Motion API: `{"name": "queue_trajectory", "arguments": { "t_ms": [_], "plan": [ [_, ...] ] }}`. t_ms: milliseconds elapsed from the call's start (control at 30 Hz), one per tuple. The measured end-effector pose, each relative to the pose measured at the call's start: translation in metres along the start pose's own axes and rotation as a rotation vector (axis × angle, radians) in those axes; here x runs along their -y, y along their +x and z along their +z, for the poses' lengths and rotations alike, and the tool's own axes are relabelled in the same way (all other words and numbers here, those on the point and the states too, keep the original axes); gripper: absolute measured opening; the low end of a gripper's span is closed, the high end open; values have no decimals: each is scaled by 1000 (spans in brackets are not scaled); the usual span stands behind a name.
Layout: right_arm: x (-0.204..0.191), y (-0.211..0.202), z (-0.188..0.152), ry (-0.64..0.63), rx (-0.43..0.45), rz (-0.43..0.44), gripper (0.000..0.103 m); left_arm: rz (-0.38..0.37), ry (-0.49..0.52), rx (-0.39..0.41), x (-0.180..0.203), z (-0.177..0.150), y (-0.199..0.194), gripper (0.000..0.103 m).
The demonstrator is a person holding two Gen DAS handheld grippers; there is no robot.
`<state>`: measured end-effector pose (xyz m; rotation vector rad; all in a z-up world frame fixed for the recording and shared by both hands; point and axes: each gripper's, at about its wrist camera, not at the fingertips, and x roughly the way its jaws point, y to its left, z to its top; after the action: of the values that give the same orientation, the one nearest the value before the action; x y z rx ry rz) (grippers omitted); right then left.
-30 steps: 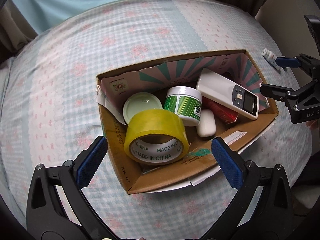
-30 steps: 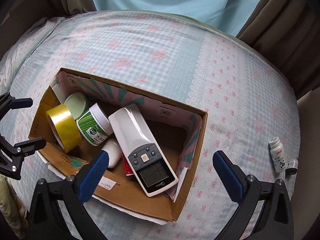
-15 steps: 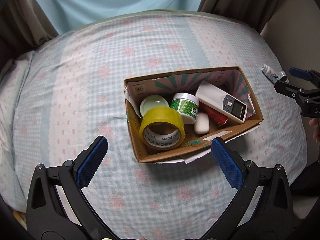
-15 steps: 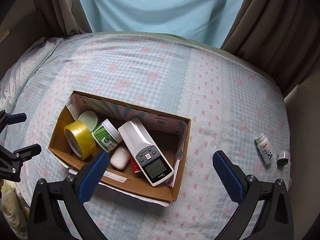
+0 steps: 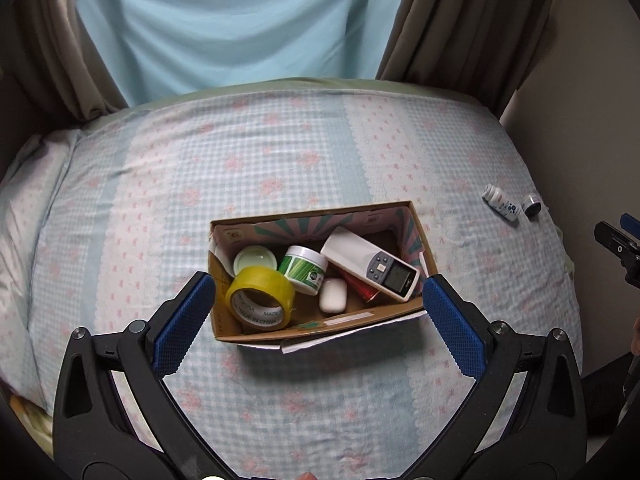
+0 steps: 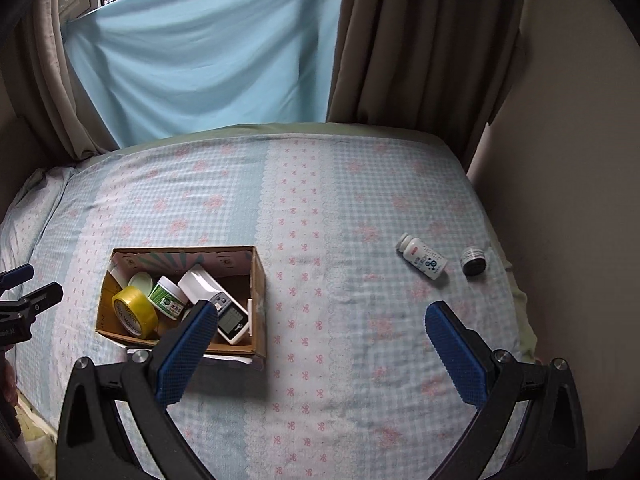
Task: Organize rigid objects
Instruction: 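Lift both tools out and move toward the vitamin bottle and black jar, then grasp white vitamin D bottle with left tool while right tool grasps black-lidded jar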
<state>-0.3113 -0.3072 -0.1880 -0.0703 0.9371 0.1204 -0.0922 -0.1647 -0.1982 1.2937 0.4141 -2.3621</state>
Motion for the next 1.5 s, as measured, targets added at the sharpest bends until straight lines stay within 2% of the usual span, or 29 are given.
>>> {"name": "queue_trajectory", "arguments": {
  "t_ms": [167, 333, 600, 767, 900, 1067, 1300, 1500],
  "plan": [
    [60, -11, -5, 53, 27, -48, 103, -4, 8, -7, 50, 8, -2, 103],
    [119, 1, -7, 91, 11, -46, 103, -30, 1, -14, 113, 9, 4, 103],
    [203, 34, 7, 135, -13, -2, 103, -92, -10, -97, 218, 18, 43, 103],
    [248, 62, 23, 169, -28, 25, 103, -138, -54, -146, 270, 34, 74, 103],
    [277, 89, 36, 172, -50, 34, 103, -179, -114, -181, 303, 51, 108, 103],
    [298, 131, 46, 140, -82, 49, 103, -187, -176, -248, 336, 68, 159, 103],
    [318, 199, 42, 110, -130, 82, 103, -137, -207, -317, 377, 88, 240, 103],
    [322, 257, 26, 79, -161, 116, 103, -115, -350, -413, 395, 88, 327, 99]
  ]
}}
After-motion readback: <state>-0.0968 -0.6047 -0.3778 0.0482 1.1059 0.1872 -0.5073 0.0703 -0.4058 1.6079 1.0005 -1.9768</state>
